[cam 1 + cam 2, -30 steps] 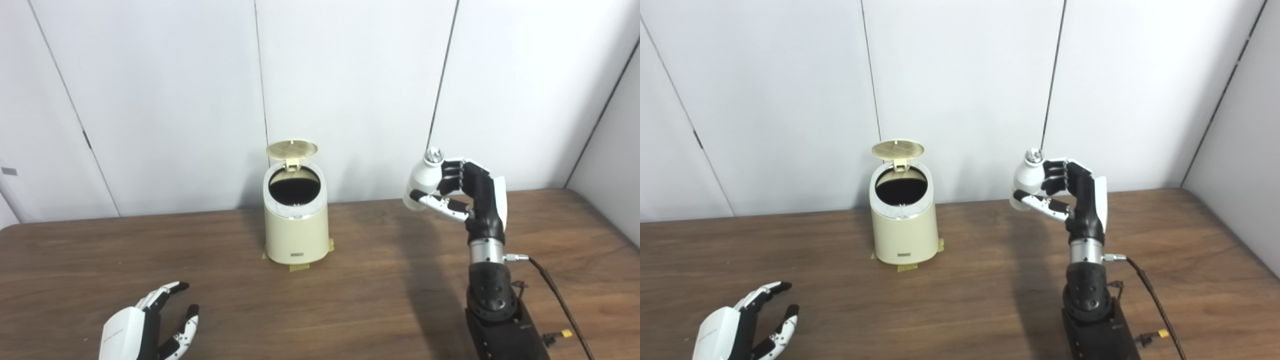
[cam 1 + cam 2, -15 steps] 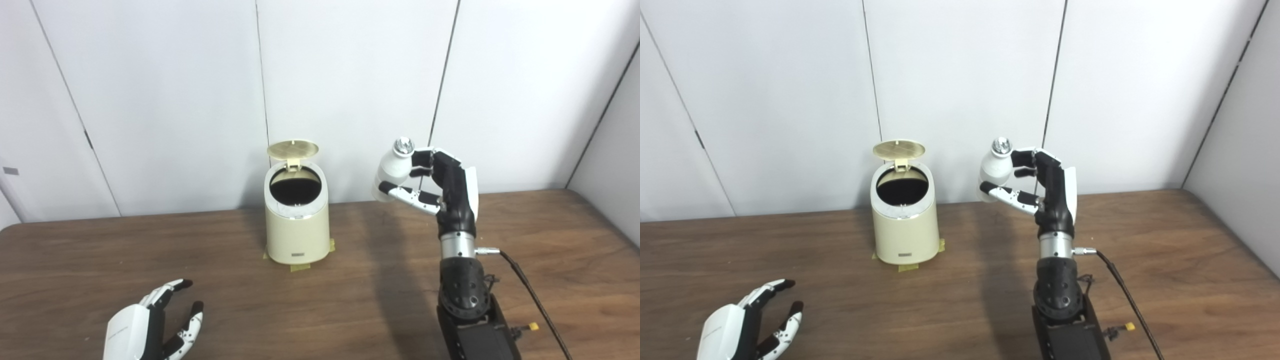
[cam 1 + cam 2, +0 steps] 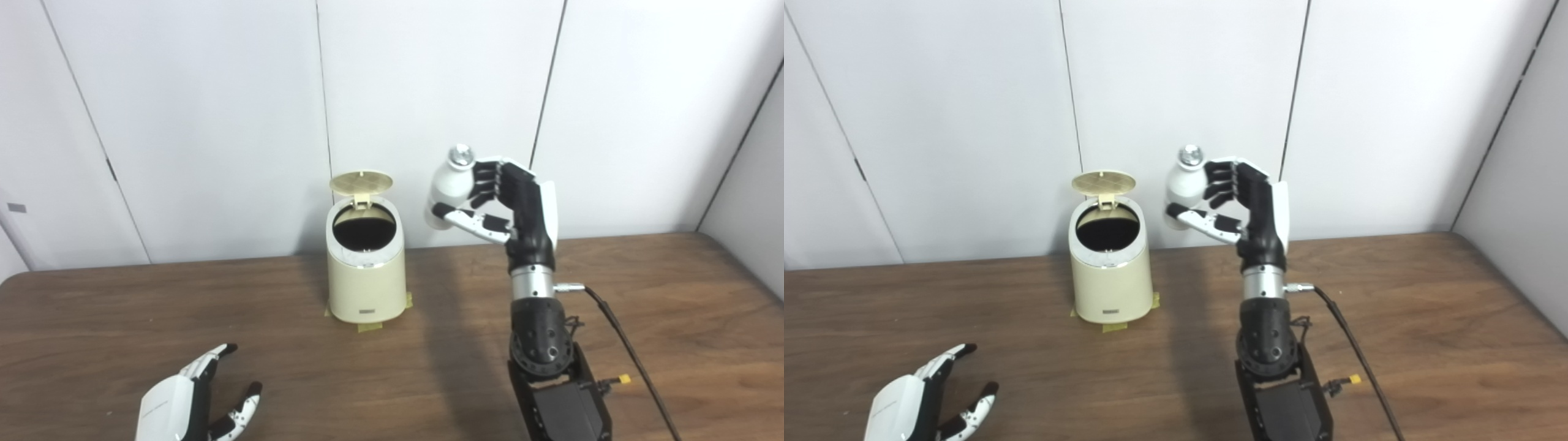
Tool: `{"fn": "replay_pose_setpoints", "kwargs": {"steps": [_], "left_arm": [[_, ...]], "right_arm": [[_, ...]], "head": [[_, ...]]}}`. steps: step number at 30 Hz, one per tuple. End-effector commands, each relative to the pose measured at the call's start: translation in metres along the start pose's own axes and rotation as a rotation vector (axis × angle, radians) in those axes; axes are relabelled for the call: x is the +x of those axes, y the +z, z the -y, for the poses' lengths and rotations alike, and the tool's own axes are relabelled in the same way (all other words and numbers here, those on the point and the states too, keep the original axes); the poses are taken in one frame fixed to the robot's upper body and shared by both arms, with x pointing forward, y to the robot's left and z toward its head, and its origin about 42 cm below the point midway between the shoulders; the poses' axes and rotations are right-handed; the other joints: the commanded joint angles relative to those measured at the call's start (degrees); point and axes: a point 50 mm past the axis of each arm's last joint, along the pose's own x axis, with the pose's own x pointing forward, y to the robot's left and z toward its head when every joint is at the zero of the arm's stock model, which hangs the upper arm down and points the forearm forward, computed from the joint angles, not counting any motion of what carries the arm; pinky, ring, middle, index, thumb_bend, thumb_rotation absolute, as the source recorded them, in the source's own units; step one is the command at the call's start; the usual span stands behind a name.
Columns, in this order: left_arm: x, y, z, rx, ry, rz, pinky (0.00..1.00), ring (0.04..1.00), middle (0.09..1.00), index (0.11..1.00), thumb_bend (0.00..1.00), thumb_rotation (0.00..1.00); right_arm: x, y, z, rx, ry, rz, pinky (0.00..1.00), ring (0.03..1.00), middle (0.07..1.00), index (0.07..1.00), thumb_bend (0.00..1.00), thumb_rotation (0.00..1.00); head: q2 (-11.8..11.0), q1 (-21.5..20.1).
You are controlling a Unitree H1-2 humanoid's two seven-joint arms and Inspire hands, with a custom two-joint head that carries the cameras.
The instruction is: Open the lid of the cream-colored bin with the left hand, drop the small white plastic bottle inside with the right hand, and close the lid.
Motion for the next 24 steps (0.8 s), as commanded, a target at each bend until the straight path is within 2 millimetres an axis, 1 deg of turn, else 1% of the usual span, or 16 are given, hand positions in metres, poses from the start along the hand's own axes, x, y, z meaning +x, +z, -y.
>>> {"fn": "replay_pose_setpoints", "kwargs": {"steps": [1,7,12,24], "left_arm": [[0.005,0.008,-0.002,0.001,0.002,0.017,0.79,0.874,0.878,0.865,0.54,0.42],[0.005,0.009,0.0,-0.001,0.002,0.017,0.8,0.881,0.884,0.873,0.55,0.43],[0.004,0.012,0.001,-0.003,0.005,0.02,0.8,0.882,0.884,0.874,0.54,0.44],[0.002,0.016,0.001,-0.003,0.01,0.023,0.8,0.884,0.886,0.879,0.53,0.48]], "right_arm": [[0.019,0.022,-0.009,0.036,-0.001,0.126,0.36,0.453,0.475,0.488,0.52,0.0],[0.022,0.017,-0.02,0.046,0.026,0.164,0.35,0.444,0.477,0.493,0.52,0.0],[0.022,0.015,-0.03,0.06,0.041,0.146,0.33,0.428,0.476,0.506,0.52,0.0],[0.018,0.011,-0.055,0.055,0.079,0.114,0.34,0.437,0.479,0.502,0.52,0.0]], "head": [[0.0,0.2],[0.0,0.9],[0.0,1.5],[0.1,2.4]]}}
